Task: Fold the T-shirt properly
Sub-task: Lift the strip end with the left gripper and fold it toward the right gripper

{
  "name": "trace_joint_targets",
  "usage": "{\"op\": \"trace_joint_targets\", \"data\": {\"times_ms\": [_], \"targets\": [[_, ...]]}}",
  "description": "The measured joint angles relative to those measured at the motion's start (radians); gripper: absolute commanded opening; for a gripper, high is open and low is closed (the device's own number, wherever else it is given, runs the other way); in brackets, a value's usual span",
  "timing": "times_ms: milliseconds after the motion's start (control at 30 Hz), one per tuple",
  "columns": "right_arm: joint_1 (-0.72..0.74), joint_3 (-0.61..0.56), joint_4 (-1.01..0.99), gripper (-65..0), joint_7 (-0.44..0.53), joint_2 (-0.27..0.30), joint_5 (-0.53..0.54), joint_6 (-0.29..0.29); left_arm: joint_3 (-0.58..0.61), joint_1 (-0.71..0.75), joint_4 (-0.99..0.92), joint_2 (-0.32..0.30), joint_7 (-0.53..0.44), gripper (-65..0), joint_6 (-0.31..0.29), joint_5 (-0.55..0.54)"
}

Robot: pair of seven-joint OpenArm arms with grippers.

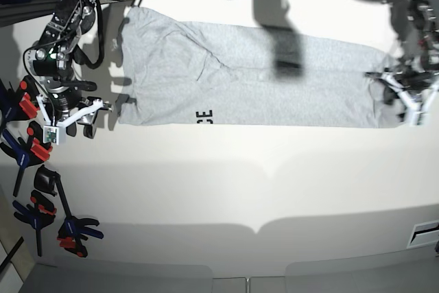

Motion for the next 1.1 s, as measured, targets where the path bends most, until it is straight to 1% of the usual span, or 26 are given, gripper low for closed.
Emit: {"op": "trace_joint_targets", "data": {"times_ms": [67,233,267,467,700,800,867,967,1033,1100], "targets": [[0.000,0.000,0.000,-40.0,0.000,0.000,0.000,0.000,0.091,0.004,0.041,0.029,-0.004,-65.0,0.064,0.052],[0.000,0.000,0.000,-40.0,0.000,0.000,0.000,0.000,0.316,0.007,0.091,0.080,0.002,-65.0,0.147,0.142],[0.000,0.000,0.000,-40.0,0.000,0.000,0.000,0.000,0.353,0.007,0.100,0.083,0.002,-65.0,0.173,0.150],[0.000,0.000,0.000,-40.0,0.000,0.000,0.001,0.000,0.499,0.007,0.175,0.075,0.001,-65.0,0.241,0.156],[0.000,0.000,0.000,-40.0,0.001,0.001,0.001,0.000,0.612,0.039,0.216,0.073,-0.004,-65.0,0.255,0.157],[0.000,0.000,0.001,-40.0,0.001,0.001,0.000,0.000,0.656,0.064,0.216,0.071,-0.044,-65.0,0.254,0.158],[0.000,0.000,0.001,-40.0,0.000,0.002,0.000,0.000,0.678,0.077,0.216,0.071,-0.095,-65.0,0.255,0.156],[0.000,0.000,0.001,-40.0,0.000,-0.001,0.000,0.000,0.685,0.084,0.216,0.071,-0.131,-65.0,0.261,0.156],[0.000,0.000,0.001,-40.0,-0.003,-0.001,0.000,0.000,0.684,0.079,0.216,0.071,-0.132,-65.0,0.293,0.157],[0.000,0.000,0.001,-40.0,-0.003,-0.001,0.000,0.000,0.683,0.079,0.216,0.071,-0.137,-65.0,0.293,0.157]]}}
